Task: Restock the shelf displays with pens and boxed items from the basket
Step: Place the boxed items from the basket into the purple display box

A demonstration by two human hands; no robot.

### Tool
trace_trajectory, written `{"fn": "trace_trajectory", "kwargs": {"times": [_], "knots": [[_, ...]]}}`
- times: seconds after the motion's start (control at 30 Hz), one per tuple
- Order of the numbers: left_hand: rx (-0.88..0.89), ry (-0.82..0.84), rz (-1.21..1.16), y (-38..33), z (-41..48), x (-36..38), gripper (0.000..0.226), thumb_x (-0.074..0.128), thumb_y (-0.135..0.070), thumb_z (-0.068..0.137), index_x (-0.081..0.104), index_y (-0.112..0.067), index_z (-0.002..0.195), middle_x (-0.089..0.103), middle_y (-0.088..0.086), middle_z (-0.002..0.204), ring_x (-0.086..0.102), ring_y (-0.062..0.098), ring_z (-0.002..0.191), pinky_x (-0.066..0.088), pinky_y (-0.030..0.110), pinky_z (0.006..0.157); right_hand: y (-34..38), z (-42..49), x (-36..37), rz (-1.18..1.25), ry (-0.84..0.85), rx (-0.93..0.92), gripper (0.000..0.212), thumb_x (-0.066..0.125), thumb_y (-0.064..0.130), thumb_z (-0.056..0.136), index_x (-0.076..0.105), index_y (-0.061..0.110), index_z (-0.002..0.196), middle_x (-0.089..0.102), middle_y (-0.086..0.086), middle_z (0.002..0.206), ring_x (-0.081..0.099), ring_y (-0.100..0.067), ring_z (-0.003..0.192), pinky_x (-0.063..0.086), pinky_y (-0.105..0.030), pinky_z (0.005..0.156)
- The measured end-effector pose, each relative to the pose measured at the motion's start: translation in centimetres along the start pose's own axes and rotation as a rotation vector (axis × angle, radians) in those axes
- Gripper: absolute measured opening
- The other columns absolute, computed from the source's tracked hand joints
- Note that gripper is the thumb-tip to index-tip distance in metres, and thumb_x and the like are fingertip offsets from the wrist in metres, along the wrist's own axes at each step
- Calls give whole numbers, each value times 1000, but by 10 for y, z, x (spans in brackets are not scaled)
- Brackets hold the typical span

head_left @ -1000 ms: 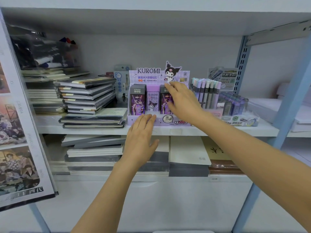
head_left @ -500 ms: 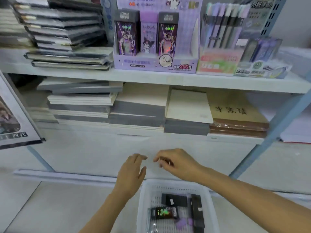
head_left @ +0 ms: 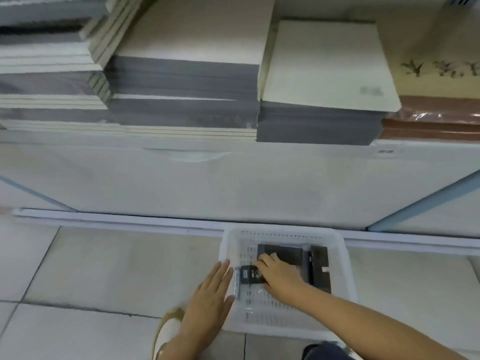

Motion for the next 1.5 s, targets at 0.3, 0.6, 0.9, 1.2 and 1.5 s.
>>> {"fn": "trace_trajectory", "kwargs": {"times": [0.3,0.6,0.9,1.2,1.5], "knots": [[62,-141,-137,2,0,-1,49,38,-33,103,25,-26,150,9,-13,159,4,7,148,11,22,119,-7,-2,17,-33,-58,29,56,69,23,81,44,11,129,45,-6,126,45,-23,113,45,-34,87],[-323,-251,-1327,-7,21,-26,17,54,-23,98,69,-20,105,76,-4,93,71,12,90,54,19,73,24,-20,-46,726,-321,35,58,76,51,71,46,31,117,56,14,111,56,-2,100,49,-23,86],[-688,-317,-1539,48,-1,-6,21,49,-24,101,58,-6,100,73,14,76,69,27,64,58,36,58,15,-3,-9,728,-134,91,39,56,25,96,46,21,133,52,2,123,58,-9,90,54,-24,82],[-582,-167,-1249,39,1,4,13,60,-19,95,57,-13,106,74,7,78,72,23,71,60,38,73,37,19,40,530,-23,132,50,63,27,90,41,19,134,35,-5,137,56,-22,105,50,-34,91],[-526,-183,-1125,35,4,-2,19,64,-14,91,56,-15,109,74,6,76,72,18,69,58,32,69,28,8,7,959,-139,94,25,65,23,91,54,18,112,63,5,96,63,-9,82,54,-20,74]]}}
Point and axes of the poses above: each hand's wrist, its own z-axis towards the middle knuckle, its own x-axis out of the palm, y = z × x, the point moved 8 cm from there along z, towards the middle knuckle
